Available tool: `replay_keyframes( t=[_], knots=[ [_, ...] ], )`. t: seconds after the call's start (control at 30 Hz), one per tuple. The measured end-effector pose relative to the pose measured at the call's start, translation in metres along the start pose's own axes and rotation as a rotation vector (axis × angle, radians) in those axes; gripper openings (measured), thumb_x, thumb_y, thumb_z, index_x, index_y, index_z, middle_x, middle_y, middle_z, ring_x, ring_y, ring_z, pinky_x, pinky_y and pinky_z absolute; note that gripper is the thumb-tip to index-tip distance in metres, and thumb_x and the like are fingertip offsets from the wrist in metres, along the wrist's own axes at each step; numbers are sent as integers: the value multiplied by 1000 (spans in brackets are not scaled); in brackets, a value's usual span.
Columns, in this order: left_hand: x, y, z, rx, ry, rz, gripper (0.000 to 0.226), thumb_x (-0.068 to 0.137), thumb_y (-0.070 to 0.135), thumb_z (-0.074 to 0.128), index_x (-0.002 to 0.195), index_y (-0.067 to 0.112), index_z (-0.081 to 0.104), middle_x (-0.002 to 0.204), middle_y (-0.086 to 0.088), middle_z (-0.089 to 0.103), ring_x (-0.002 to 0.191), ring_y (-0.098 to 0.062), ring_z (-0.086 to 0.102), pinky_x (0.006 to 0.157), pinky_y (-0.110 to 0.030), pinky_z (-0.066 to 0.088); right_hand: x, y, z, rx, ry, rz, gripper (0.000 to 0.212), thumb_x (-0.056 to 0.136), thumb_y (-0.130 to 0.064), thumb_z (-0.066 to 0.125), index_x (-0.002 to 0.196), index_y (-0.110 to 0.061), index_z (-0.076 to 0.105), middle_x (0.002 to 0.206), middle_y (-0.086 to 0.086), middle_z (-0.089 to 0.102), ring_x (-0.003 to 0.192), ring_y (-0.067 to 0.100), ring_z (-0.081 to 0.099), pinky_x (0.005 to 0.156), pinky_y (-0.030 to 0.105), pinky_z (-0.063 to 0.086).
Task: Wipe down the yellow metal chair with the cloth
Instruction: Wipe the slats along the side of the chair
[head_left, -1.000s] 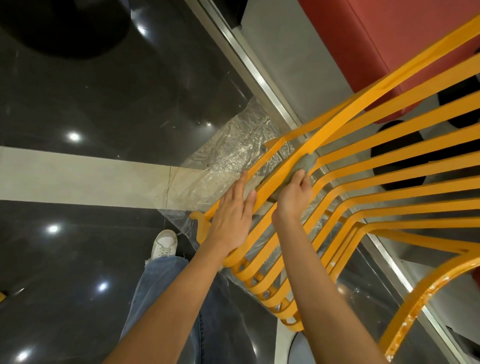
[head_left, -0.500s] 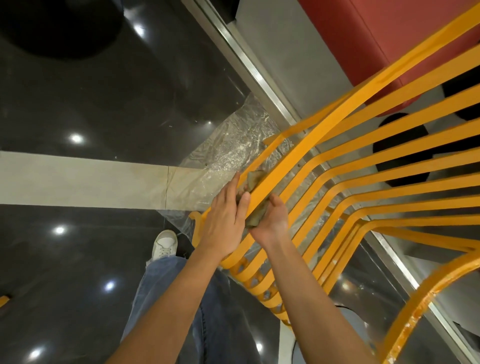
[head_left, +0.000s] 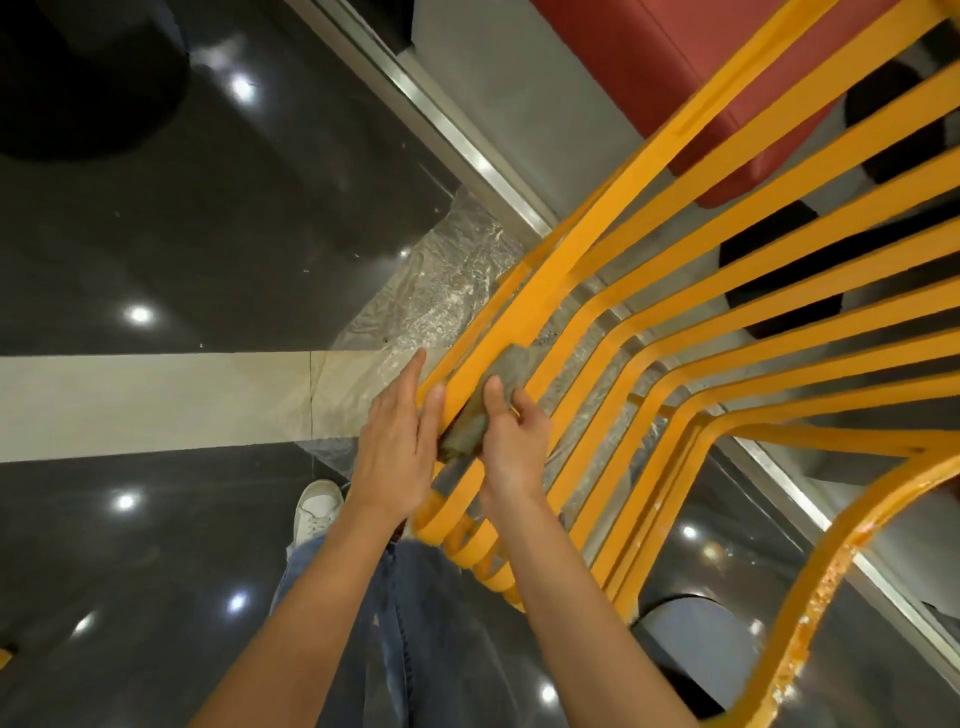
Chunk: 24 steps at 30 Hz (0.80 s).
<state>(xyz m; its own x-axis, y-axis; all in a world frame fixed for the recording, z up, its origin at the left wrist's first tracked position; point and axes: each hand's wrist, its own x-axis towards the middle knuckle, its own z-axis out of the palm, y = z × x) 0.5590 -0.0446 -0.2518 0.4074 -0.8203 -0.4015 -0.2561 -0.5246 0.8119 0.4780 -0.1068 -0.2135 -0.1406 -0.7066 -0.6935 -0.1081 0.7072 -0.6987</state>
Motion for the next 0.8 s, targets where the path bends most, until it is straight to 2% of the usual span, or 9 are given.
replay_keyframes(
  t=[0.07,0.17,0.3,0.37,0.47,0.53,0.6,0.67,0.8],
  knots=[
    [-1,4,-2,54,22,-9,54,101,53,20,148,29,31,144,4,49,133,-16,43,110,-48,36,-1,-12,-15,-2,-33,17,27,95,-28,65,117,-12,67,112,7,72,109,23,66,101,50,51],
    [3,27,0,101,28,13,46,104,47,25,145,31,36,139,7,54,124,-19,53,102,-51,41,0,-41,-43,5,-3,-46,12,96,-19,63,95,-31,60,107,11,70,100,11,66,101,37,51],
    [32,71,20,152,43,96,42,106,33,32,145,22,39,139,-1,55,121,-25,55,95,-44,46,27,-84,-57,-129,119,-472,25,96,-22,64,119,-14,69,109,-1,72,100,2,67,83,18,53],
    [57,89,30,107,45,106,40,106,26,35,144,17,42,138,-5,56,123,-27,54,95,-41,45,56,-105,-52,-237,149,-715,35,95,-21,65,128,-10,65,124,-5,66,113,0,61,91,15,51],
    [88,109,42,86,44,73,39,103,15,39,141,17,47,132,-9,60,118,-32,57,92,-44,46,104,-117,-30,-493,22,-973,43,97,-5,58,139,-11,54,148,3,47,144,13,32,119,29,31],
    [94,112,47,96,69,2,36,101,13,40,135,19,51,129,-8,62,116,-32,57,88,-43,46,121,-99,-19,-703,-64,-1056,47,96,5,50,140,-10,53,153,10,41,148,16,17,124,37,14],
    [91,109,50,112,129,-56,21,100,13,42,111,14,60,110,-11,68,105,-35,60,81,-42,42,121,-74,-21,-818,-126,-1151,44,96,5,47,139,-7,55,150,14,46,147,22,25,124,36,13],
    [88,106,50,116,190,-57,17,100,13,44,95,18,60,93,-9,70,97,-35,62,86,-43,40,126,-75,-36,-926,-222,-1305,46,93,7,51,137,-4,55,144,16,52,142,29,38,120,43,24],
    [88,105,51,92,213,-26,38,102,17,42,135,31,55,105,2,73,102,-18,63,102,-37,30,166,-137,-39,-984,-25,-1385,57,83,18,55,136,-2,56,143,16,54,140,33,42,118,52,26]
  ],
)
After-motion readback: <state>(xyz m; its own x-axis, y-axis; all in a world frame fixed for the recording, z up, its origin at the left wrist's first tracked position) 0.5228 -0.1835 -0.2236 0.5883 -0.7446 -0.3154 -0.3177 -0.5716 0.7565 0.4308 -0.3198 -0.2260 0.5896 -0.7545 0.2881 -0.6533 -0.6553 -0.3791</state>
